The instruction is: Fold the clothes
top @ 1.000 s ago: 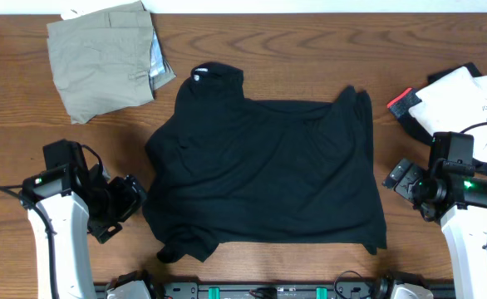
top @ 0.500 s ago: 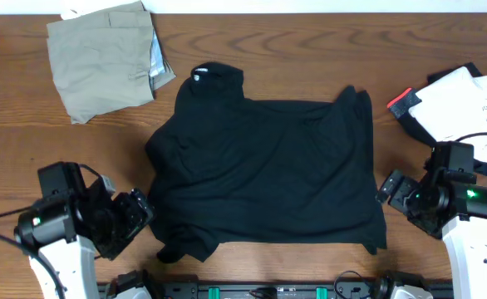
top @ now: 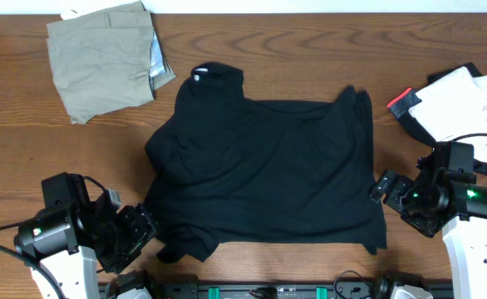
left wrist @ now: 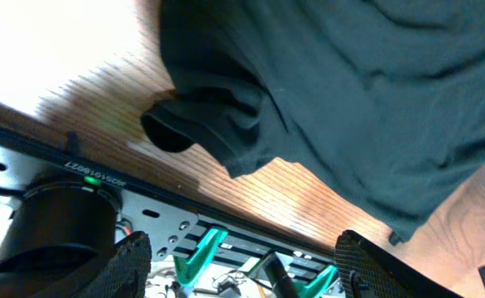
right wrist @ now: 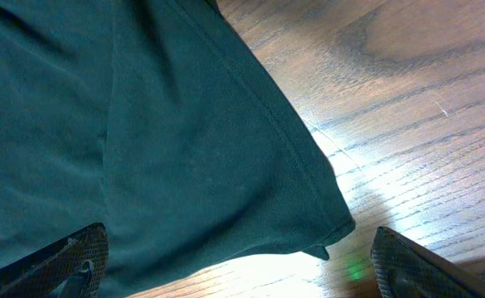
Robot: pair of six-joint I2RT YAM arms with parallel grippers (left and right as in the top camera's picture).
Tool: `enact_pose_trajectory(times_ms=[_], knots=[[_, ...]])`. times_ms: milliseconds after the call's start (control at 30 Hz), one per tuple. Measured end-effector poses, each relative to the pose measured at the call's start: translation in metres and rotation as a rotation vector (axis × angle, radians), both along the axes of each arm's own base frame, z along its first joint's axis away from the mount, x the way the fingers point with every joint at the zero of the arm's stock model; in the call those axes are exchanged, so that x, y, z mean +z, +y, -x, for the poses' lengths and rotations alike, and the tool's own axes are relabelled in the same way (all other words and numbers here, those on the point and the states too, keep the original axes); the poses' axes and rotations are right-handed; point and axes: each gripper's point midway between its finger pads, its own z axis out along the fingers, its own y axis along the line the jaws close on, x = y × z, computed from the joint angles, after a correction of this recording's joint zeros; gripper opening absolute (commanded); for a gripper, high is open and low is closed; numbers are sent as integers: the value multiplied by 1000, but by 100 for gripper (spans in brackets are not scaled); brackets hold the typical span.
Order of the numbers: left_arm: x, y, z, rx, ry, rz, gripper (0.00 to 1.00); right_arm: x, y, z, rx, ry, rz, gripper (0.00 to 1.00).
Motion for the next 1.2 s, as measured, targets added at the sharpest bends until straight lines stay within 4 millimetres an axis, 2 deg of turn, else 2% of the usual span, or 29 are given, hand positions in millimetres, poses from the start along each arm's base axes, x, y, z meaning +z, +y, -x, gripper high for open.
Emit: enact_pose_trajectory(times_ms=[33, 67, 100, 133, 367, 533, 667, 800, 967, 1200], knots=[[0, 1, 0, 8, 5, -5, 75, 0, 0, 0, 0, 0, -2, 99], [0, 1, 0, 10, 5, -5, 80, 0, 1, 0, 1, -2, -4, 99], [-1, 2, -1, 12, 2, -9, 91, 1, 1, -1, 2, -7, -9, 99], [-1, 3, -2, 10, -4, -12, 98, 1, 2, -2, 3, -11, -13, 99], [8, -4, -28, 2, -131, 48, 98, 5, 10, -13, 17, -59, -63, 99], [11, 3, -48, -1, -220, 15, 98, 6, 12, -15, 21, -70, -74, 99], [8, 15, -48, 13, -211, -57, 99, 7, 13, -17, 22, -81, -76, 99], [15, 20, -47, 11, -244, -134, 100, 8, 12, -20, 20, -92, -77, 99], [21, 14, -39, 13, -260, -181, 100, 9, 12, -22, 0, -98, -82, 99], [17, -7, -32, 77, -172, -134, 100, 9, 12, -22, -13, -97, -85, 99]])
